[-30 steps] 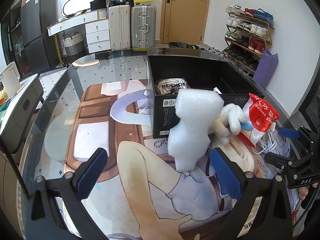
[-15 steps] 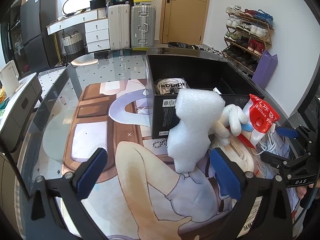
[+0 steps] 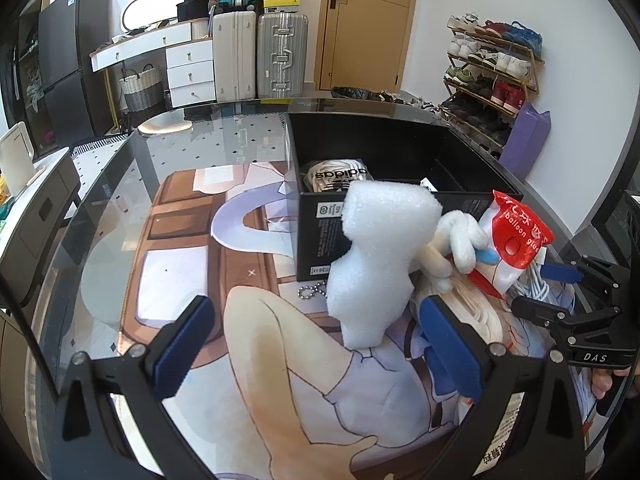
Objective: Organize soft objects
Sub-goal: 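Close the right gripper on the white cables while the left grasps the white foam piece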
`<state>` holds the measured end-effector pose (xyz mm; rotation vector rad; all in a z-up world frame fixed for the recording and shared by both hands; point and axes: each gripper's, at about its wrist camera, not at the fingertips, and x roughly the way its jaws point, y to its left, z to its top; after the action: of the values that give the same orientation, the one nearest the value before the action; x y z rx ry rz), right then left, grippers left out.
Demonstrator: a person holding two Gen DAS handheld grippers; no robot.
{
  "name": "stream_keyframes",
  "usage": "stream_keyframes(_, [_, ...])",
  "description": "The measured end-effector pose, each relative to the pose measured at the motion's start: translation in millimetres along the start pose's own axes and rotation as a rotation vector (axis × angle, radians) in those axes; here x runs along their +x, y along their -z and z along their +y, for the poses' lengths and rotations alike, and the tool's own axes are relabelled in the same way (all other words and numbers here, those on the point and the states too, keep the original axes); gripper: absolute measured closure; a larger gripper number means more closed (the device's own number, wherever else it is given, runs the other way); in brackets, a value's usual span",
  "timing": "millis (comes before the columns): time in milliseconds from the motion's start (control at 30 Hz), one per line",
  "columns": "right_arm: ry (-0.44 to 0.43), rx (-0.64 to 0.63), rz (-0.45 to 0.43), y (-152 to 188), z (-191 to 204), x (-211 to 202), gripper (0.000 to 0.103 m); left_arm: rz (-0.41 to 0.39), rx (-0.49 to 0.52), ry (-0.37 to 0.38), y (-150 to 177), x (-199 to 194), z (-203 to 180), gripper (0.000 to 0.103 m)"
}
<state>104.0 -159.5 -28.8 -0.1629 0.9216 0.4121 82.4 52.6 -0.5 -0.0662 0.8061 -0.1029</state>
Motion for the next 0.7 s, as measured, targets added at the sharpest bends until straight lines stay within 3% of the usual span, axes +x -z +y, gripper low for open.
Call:
stream_keyframes(133, [-0.012, 0.002, -0.003, 1, 3, -2, 0.039, 0.001, -0.001, 0.000, 0, 0, 0, 0.001])
stream_keyframes(333, [-0.058, -0.001, -0.012, 2, 7, -6, 0.068, 0.001, 0.000, 0.000, 0, 0, 0, 0.001])
stream_keyframes(700, [-0.031, 0.019, -0.036, 11, -2, -16, 0.069, 0.005, 0.001, -0.003, 2, 1, 2, 0.001])
